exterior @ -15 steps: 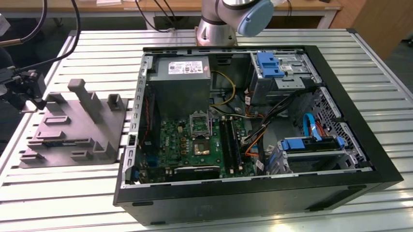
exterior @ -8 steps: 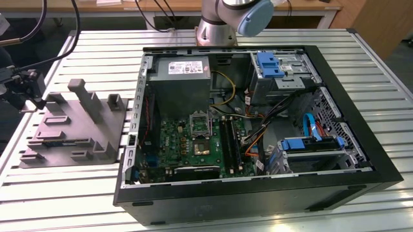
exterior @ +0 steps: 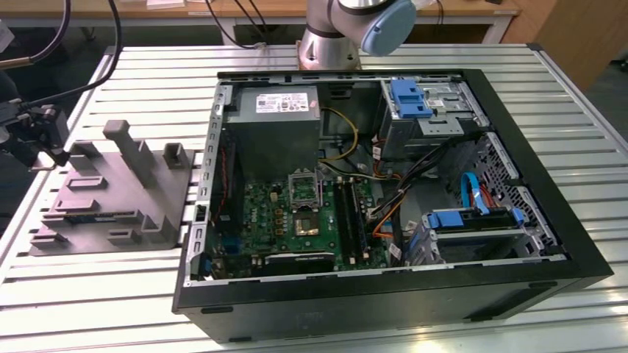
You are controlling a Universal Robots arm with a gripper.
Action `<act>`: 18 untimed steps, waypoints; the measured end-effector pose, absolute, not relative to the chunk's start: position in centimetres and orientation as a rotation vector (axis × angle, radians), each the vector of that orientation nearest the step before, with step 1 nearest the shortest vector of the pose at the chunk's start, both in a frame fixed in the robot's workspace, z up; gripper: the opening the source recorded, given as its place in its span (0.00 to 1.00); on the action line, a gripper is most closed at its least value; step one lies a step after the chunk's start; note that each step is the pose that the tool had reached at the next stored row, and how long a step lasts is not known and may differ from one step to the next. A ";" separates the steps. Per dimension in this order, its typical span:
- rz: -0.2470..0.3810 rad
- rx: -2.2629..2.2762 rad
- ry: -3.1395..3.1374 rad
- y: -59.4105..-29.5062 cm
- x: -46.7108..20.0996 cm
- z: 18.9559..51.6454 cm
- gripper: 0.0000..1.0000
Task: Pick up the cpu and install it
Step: 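Pick up the cpu and move it towards the insertion slot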
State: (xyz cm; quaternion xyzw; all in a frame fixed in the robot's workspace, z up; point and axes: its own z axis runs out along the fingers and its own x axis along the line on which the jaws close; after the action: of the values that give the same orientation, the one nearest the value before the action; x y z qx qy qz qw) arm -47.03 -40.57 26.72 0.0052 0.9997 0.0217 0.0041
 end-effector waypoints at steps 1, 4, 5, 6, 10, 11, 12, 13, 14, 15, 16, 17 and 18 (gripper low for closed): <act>0.068 0.016 3.133 -40.6 -47.0 26.7 0.47; 0.068 0.016 3.133 -40.6 -47.0 26.9 0.47; 0.068 0.016 3.133 -40.6 -47.0 26.9 0.47; 0.068 0.016 3.133 -40.6 -47.0 26.9 0.47; 0.068 0.016 3.133 -40.6 -47.0 27.2 0.47; 0.068 0.016 3.133 -40.6 -47.0 27.2 0.47; 0.068 0.016 3.133 -40.6 -47.0 27.3 0.47; 0.068 0.016 3.133 -40.6 -47.0 27.3 0.47; 0.068 0.016 3.132 -40.6 -47.0 27.3 0.47; 0.068 0.016 3.132 -40.6 -47.0 27.3 0.47; 0.068 0.016 3.133 -40.6 -47.0 27.4 0.47; 0.068 0.016 3.133 -40.6 -47.0 27.4 0.47; 0.068 0.016 3.133 -40.6 -47.0 27.4 0.47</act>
State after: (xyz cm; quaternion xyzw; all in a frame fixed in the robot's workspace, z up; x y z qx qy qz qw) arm -47.03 -40.57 27.37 0.0052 0.9997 0.0217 0.0041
